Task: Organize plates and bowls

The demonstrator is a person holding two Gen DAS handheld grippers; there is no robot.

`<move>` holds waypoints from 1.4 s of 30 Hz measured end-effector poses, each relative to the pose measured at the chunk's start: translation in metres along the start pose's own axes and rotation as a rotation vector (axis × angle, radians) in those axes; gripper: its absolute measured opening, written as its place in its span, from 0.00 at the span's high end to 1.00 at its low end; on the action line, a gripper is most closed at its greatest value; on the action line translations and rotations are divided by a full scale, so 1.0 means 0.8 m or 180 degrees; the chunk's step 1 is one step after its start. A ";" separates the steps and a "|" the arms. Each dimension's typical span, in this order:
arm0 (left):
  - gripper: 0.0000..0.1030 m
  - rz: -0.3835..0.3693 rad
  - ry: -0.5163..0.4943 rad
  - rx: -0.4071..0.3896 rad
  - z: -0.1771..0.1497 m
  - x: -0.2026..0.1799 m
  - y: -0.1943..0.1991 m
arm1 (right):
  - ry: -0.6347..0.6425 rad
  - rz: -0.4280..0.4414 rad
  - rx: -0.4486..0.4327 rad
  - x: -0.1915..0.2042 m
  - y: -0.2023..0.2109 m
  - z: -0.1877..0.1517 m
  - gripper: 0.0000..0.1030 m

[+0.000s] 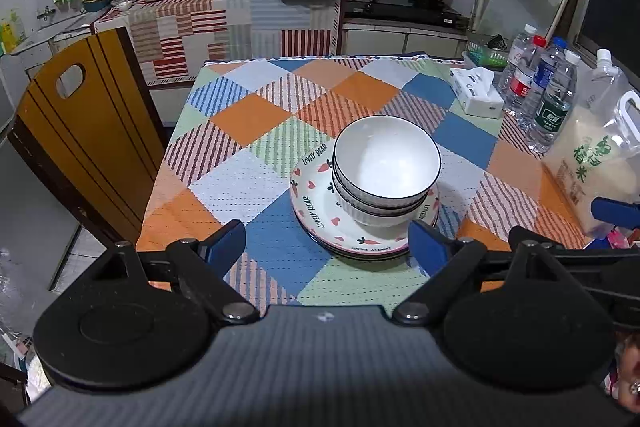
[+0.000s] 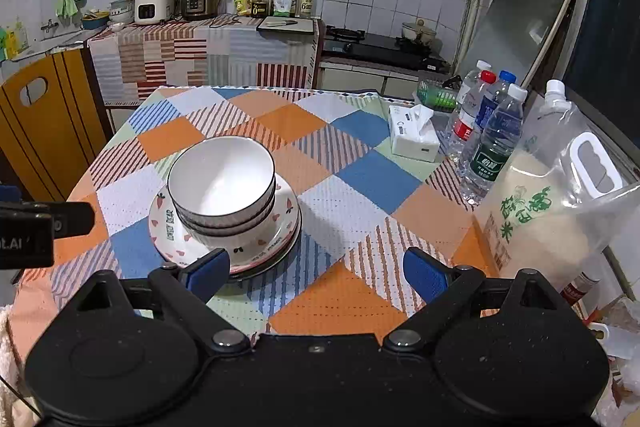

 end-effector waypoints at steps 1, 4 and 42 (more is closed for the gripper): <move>0.14 0.0022 -0.0006 -0.0018 -0.001 0.000 0.000 | -0.0003 -0.0009 -0.0003 0.000 0.000 -0.001 0.07; 0.11 0.0073 -0.0023 -0.0091 -0.005 0.002 0.001 | -0.0016 0.0013 0.0040 -0.002 -0.001 -0.003 0.07; 0.09 0.0104 -0.0149 0.0028 -0.021 -0.005 -0.006 | -0.0003 0.0053 -0.0005 -0.006 0.000 -0.013 0.07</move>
Point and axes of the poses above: each gripper's, at about its wrist camera, not at the fingertips, and y roughly against the way its jaws point, x to its left, z to its top, the point moved 5 cm from there along -y, roughly the way its jaws point, and after that the axes turned 1 degree about z, right-handed, at the moved point
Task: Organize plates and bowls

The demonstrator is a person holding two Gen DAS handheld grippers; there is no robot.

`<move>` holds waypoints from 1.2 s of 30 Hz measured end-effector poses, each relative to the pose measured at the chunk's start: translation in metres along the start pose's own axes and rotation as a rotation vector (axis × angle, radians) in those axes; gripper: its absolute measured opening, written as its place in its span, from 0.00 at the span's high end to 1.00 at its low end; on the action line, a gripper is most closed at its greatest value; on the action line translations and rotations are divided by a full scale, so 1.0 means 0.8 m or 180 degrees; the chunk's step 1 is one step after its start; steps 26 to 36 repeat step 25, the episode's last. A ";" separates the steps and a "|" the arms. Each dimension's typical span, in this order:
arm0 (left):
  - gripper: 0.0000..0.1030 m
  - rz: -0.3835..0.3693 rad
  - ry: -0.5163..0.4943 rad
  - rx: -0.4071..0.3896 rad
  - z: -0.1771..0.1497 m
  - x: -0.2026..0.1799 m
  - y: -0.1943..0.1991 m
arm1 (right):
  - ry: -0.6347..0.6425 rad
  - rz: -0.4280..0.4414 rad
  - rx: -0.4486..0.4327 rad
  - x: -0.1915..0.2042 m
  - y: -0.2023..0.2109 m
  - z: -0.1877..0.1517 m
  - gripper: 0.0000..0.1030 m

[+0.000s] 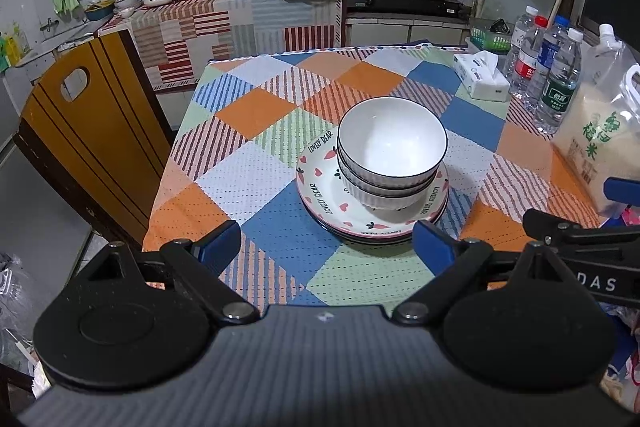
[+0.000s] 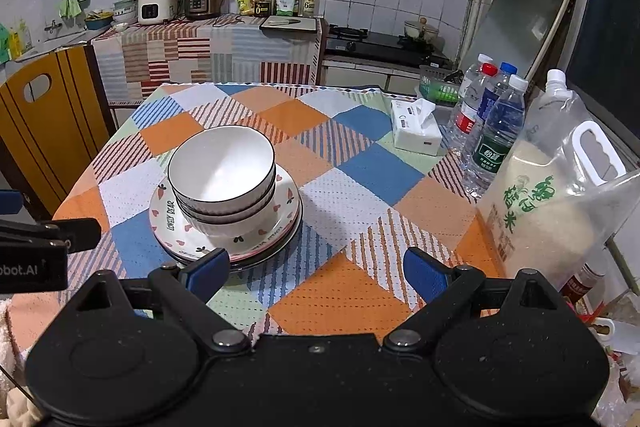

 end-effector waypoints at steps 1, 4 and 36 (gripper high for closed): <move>0.09 -0.0004 0.0008 0.0010 0.000 0.000 0.000 | 0.0000 -0.0002 0.0004 0.000 0.000 0.000 0.07; 0.09 -0.0009 0.0026 0.0097 0.000 0.000 -0.002 | -0.0009 -0.0006 0.0013 0.000 0.000 0.000 0.07; 0.09 -0.0008 0.0128 0.0029 -0.001 0.008 0.005 | -0.0006 0.0000 0.0033 0.001 -0.002 -0.002 0.07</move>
Point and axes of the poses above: each gripper's, at about its wrist camera, not at the fingertips, and y roughly against the way its jaws point, x to its left, z to its top, the point moved 5 cm from there along -y, roughly the way its jaws point, and after that the axes turned 1 degree about z, right-handed, at the moved point
